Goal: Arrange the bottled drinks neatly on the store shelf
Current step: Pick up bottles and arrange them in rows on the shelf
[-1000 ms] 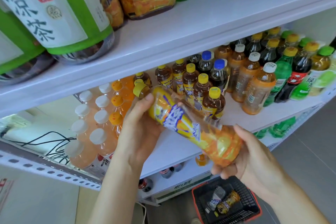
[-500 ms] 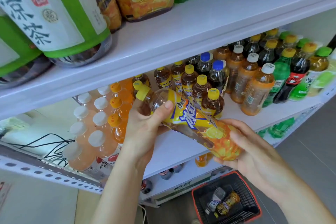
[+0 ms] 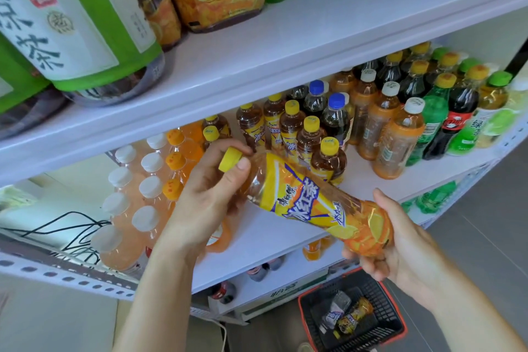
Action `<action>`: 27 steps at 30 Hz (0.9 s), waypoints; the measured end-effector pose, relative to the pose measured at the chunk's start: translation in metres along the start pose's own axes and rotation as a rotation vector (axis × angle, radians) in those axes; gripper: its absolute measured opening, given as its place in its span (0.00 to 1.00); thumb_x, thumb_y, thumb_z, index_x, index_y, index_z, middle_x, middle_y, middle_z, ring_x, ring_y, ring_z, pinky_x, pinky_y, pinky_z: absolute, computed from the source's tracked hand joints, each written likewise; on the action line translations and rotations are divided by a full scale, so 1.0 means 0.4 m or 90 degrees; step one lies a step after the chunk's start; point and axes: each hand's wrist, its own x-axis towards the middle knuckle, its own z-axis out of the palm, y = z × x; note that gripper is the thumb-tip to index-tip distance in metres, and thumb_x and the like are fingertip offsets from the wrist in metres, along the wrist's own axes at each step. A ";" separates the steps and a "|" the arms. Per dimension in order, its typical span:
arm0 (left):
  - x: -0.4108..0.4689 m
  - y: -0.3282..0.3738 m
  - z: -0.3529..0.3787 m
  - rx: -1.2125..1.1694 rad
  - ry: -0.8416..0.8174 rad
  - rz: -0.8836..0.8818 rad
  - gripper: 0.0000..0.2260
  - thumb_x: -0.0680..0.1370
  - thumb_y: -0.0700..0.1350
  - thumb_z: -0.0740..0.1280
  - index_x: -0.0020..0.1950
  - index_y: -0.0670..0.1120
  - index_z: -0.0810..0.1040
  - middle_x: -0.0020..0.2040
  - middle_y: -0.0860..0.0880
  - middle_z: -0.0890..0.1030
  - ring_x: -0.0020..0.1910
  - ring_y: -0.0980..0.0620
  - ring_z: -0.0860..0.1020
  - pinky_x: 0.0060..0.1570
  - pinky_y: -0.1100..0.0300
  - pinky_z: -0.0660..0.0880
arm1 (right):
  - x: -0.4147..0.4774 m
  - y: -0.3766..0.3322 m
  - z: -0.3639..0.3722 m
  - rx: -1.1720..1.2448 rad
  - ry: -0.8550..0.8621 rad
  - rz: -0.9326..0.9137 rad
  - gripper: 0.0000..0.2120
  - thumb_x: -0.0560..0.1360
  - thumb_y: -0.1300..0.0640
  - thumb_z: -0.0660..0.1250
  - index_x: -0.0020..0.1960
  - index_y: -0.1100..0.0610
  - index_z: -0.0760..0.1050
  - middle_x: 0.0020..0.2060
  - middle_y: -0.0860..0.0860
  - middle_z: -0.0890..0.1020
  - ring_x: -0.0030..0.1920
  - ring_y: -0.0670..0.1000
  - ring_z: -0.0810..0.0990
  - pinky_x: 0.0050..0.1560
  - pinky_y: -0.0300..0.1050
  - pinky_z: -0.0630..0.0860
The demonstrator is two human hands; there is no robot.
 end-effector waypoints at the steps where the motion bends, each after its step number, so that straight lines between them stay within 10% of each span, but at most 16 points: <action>1: 0.002 0.002 0.005 0.011 0.019 0.003 0.04 0.76 0.53 0.68 0.48 0.55 0.78 0.38 0.52 0.75 0.33 0.55 0.71 0.29 0.63 0.69 | 0.003 0.004 -0.001 -0.009 -0.008 0.022 0.33 0.64 0.30 0.62 0.40 0.60 0.85 0.36 0.68 0.82 0.22 0.55 0.76 0.19 0.39 0.70; 9: 0.021 -0.001 0.024 0.047 0.210 -0.007 0.10 0.75 0.54 0.67 0.42 0.49 0.78 0.37 0.43 0.78 0.37 0.48 0.74 0.37 0.45 0.72 | 0.029 0.024 0.005 0.146 -0.081 -0.084 0.21 0.73 0.52 0.68 0.63 0.59 0.78 0.58 0.62 0.82 0.57 0.65 0.82 0.45 0.49 0.83; 13: 0.020 -0.002 0.015 0.067 0.129 -0.009 0.10 0.75 0.54 0.70 0.46 0.48 0.81 0.30 0.57 0.76 0.28 0.60 0.71 0.29 0.68 0.68 | 0.051 0.046 0.014 0.075 0.006 -0.096 0.20 0.73 0.49 0.66 0.59 0.60 0.78 0.52 0.59 0.85 0.51 0.62 0.85 0.42 0.46 0.83; 19: 0.060 -0.016 0.035 0.250 0.125 0.043 0.06 0.78 0.49 0.69 0.45 0.48 0.79 0.27 0.57 0.75 0.26 0.59 0.72 0.30 0.66 0.68 | 0.114 0.064 0.013 -0.325 0.161 -0.153 0.06 0.77 0.54 0.69 0.53 0.50 0.81 0.41 0.43 0.86 0.42 0.46 0.85 0.39 0.39 0.78; 27: 0.224 -0.099 0.059 0.599 0.167 0.053 0.14 0.79 0.55 0.67 0.57 0.46 0.78 0.47 0.45 0.83 0.47 0.41 0.80 0.39 0.55 0.70 | 0.175 -0.034 0.023 -0.578 0.285 -0.515 0.31 0.72 0.55 0.74 0.71 0.46 0.66 0.61 0.49 0.75 0.60 0.49 0.72 0.54 0.48 0.74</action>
